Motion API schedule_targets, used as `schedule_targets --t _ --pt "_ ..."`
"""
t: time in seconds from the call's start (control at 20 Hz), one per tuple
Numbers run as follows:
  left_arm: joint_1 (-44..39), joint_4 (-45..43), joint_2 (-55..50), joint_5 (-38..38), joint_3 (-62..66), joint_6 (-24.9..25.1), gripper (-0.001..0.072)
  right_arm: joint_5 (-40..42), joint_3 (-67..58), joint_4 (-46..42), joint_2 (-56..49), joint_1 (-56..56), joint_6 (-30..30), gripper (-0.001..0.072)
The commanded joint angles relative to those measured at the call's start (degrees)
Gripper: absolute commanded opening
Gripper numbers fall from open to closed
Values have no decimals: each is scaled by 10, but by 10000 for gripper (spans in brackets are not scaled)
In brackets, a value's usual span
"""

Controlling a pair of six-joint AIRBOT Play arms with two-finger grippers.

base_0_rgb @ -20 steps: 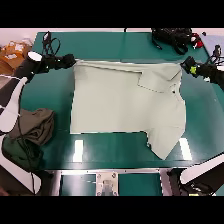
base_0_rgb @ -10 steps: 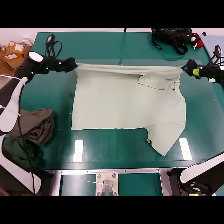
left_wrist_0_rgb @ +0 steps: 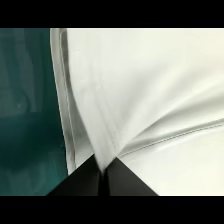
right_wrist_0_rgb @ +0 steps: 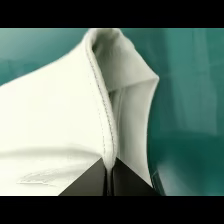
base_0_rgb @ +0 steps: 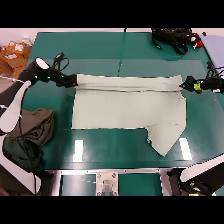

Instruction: Fold the shirts.

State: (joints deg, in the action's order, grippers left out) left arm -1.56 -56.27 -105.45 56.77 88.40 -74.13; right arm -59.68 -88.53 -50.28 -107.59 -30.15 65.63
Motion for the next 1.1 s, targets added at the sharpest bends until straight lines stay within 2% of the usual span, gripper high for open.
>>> schedule_targets --t 0.0,0.2,0.25,0.3,0.35,0.6,0.7,0.75,0.85,0.9,1.05 --pt "-14 -3 0 -19 -41 -6 24 -4 16 -19 0 1 -1 16" --pt "-17 -1 0 -10 -50 -21 25 -4 15 -28 0 1 -1 22" --pt "-17 1 0 -3 -49 -38 53 -5 13 -28 0 1 2 162" --pt "-17 1 0 14 -45 -44 419 -15 6 -29 2 -1 7 315" --pt "-16 -1 0 38 -37 -55 720 -33 -7 -37 4 -4 21 333" --pt "19 -6 0 233 59 -110 713 -135 -44 -161 56 -38 132 359" --pt "34 -6 3 300 95 -129 691 -196 -44 -168 76 -54 155 326" --pt "38 -4 7 322 106 -128 465 -220 -39 -169 87 -59 164 220" --pt "36 -5 17 345 114 -109 77 -258 -16 -169 117 -62 168 63" --pt "33 -9 24 351 114 -109 24 -261 7 -170 140 -62 174 19" --pt "12 -80 68 378 100 -117 22 -244 134 -231 244 -62 202 15"
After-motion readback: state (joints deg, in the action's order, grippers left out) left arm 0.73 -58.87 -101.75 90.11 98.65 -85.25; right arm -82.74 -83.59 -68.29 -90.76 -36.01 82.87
